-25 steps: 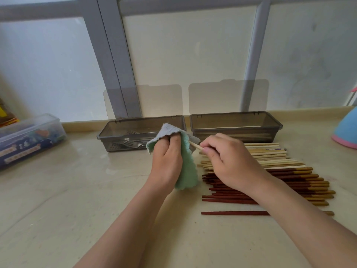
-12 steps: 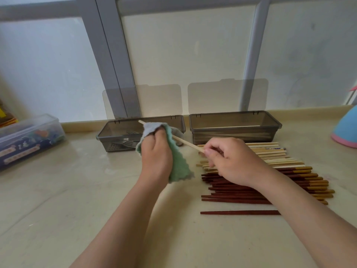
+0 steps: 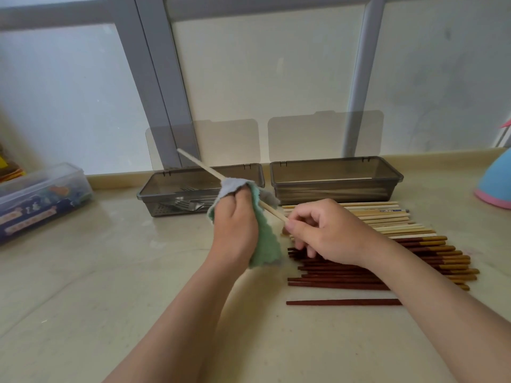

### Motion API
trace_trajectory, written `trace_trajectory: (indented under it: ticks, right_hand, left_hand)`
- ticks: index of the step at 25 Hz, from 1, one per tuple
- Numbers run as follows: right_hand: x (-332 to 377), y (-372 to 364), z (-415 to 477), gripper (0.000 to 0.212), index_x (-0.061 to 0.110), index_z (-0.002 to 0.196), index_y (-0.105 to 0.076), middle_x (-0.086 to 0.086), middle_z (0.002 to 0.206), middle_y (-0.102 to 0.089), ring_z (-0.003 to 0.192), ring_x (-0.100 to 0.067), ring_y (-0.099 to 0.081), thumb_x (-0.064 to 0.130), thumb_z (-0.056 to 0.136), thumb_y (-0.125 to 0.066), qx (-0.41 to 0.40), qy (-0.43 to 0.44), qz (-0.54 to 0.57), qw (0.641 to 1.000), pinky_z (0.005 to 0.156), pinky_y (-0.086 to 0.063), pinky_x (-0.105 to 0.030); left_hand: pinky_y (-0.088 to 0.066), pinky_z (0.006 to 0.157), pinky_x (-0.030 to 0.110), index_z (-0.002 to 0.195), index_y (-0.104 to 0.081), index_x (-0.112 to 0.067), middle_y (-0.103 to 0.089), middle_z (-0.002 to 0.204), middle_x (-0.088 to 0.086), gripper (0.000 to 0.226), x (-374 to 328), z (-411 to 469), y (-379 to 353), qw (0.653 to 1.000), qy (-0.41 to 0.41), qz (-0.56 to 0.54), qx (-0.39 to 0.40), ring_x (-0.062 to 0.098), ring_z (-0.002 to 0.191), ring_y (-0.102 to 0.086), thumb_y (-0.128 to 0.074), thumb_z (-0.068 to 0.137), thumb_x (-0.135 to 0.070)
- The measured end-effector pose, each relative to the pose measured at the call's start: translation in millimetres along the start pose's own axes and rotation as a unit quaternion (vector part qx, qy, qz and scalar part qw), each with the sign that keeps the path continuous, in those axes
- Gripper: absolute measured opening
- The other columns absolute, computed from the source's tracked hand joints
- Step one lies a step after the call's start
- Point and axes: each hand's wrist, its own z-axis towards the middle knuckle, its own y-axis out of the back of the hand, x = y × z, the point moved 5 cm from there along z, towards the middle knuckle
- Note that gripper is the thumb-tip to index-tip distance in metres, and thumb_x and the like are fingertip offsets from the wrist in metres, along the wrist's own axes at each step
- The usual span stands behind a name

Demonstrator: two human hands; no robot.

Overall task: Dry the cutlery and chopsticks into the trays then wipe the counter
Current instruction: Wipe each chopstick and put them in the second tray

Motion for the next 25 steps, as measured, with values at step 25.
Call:
trace_trajectory:
  ticks: [25]
  right_hand:
    - [-31.6, 24.2, 13.9, 0.02, 0.006, 0.09, -0.07, -0.008, 0.078, -0.056, 0.05, -0.014, -0.05, 0.008, 0.099, -0.052, -0.237, -0.124, 0.415, 0.869, 0.04, -0.026, -0.023]
  left_hand:
    - [-0.021, 0.047, 0.026, 0.06, -0.033, -0.018, -0.027, 0.053, -0.009, 0.044, -3.4, -28.6, -37.4, 0.932, -0.051, 0.189, 0.306, 0.01, 0.051, -0.025, -0.046, 0.102, -0.018]
